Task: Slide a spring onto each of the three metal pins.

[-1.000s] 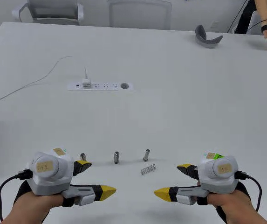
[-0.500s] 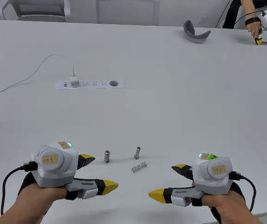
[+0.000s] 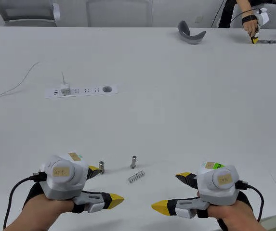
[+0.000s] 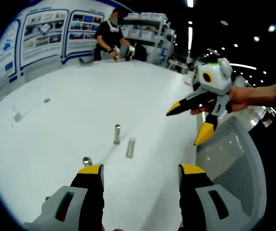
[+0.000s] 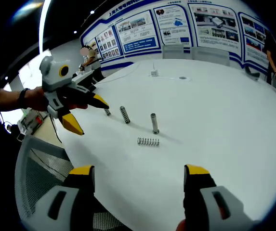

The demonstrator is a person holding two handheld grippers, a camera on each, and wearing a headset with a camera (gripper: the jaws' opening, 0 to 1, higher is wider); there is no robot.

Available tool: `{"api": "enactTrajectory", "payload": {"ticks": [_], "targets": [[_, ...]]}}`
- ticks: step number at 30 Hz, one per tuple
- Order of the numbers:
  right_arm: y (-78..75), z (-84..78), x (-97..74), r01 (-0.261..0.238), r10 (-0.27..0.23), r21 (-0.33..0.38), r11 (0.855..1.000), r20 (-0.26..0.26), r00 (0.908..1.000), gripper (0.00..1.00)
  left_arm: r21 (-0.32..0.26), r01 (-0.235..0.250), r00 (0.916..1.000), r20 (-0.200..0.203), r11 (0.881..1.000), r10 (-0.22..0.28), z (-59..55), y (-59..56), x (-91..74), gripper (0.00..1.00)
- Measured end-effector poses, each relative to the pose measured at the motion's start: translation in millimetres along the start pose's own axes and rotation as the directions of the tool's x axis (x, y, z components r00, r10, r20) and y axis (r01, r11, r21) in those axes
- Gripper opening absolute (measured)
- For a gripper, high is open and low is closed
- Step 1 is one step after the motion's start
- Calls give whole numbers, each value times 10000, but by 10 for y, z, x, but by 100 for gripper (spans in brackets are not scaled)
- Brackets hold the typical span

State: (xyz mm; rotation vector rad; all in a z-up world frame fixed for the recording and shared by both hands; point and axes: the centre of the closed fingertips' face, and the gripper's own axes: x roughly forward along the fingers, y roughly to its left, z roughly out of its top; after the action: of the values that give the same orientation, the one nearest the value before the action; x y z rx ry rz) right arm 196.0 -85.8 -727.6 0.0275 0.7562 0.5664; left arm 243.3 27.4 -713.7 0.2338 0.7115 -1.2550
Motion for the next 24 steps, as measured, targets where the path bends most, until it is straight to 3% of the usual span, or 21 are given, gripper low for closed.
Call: {"api": "enactTrajectory", "payload": {"ticks": [14,24], "targets": [[4,-15,-26,-93,93,72,9999,-3,10000,77,312,174,9987,-479,9994,-159,27,-14,298,56],[22,-45,-24,-124,124,15,9999,-86,9999,77,296,43,9976,-691,9996,-23,6,67,453,48]]}}
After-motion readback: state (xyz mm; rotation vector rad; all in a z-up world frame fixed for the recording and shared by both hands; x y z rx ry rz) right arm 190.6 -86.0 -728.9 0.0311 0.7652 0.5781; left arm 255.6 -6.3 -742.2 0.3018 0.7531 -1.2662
